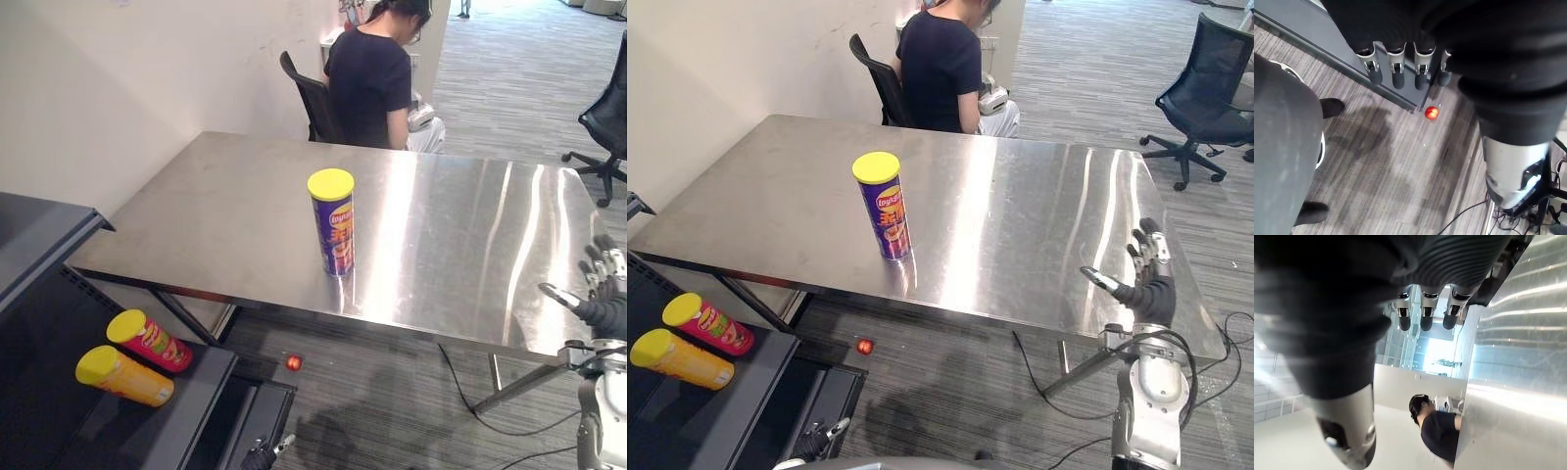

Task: Put the gum and the chips on the shelf.

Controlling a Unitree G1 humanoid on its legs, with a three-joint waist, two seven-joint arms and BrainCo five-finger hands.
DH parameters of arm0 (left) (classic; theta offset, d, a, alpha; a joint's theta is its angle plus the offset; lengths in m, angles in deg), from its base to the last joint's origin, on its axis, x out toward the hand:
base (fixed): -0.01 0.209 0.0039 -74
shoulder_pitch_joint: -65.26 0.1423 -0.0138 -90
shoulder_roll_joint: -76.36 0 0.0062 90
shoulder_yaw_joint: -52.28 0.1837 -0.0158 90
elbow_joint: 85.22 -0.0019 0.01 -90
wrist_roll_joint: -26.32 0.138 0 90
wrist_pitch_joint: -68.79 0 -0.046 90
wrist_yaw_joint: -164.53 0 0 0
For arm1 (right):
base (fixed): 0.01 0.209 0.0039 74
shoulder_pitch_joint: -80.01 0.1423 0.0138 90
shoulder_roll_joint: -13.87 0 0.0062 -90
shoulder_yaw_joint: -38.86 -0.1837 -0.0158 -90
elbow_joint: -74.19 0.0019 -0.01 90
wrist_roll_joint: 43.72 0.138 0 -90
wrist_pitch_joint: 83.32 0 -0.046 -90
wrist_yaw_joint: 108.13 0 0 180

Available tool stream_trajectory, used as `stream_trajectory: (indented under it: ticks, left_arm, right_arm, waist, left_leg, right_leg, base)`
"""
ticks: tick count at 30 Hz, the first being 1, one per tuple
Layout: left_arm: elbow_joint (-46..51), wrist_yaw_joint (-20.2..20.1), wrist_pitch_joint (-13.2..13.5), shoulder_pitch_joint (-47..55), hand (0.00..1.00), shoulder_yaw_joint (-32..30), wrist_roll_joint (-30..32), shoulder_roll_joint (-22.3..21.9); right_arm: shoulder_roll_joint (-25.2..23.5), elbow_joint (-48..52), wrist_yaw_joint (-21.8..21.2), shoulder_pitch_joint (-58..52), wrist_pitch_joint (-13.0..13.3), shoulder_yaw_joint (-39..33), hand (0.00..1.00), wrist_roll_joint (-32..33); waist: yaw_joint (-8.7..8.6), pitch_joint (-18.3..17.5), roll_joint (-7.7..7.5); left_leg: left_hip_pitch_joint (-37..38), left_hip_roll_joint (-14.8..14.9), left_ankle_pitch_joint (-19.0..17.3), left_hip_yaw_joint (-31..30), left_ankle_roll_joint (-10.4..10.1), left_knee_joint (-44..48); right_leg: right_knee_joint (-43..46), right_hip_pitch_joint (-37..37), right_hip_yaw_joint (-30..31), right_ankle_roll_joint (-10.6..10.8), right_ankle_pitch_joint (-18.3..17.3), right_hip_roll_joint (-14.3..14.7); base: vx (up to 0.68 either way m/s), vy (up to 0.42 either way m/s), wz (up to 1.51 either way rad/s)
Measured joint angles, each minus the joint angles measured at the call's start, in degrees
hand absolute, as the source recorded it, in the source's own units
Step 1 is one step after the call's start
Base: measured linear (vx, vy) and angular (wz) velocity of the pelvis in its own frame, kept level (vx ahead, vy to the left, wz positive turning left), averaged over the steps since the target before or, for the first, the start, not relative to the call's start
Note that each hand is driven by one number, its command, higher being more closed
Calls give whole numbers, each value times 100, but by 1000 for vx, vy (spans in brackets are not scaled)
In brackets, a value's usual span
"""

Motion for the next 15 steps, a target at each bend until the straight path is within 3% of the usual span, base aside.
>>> stream_trajectory:
  ticks: [5,15]
  left_arm:
    - [2,-5,48,0,0,85,0,10]
    - [6,3,56,-65,0,90,-2,13]
  right_arm:
    - [90,321,-228,-4,15,458,0,216]
    - [373,392,-244,415,20,1320,0,226]
  waist:
    - [32,1,2]
    - [135,73,-14]
  left_leg:
    - [-64,-15,30,-101,42,0]
    - [-87,-32,52,-189,71,0]
  right_leg:
    - [0,-3,-92,0,0,-19]
    - [-2,23,-168,-1,0,-32]
  base:
    - [-12,-9,10]
    - [-2,-2,3]
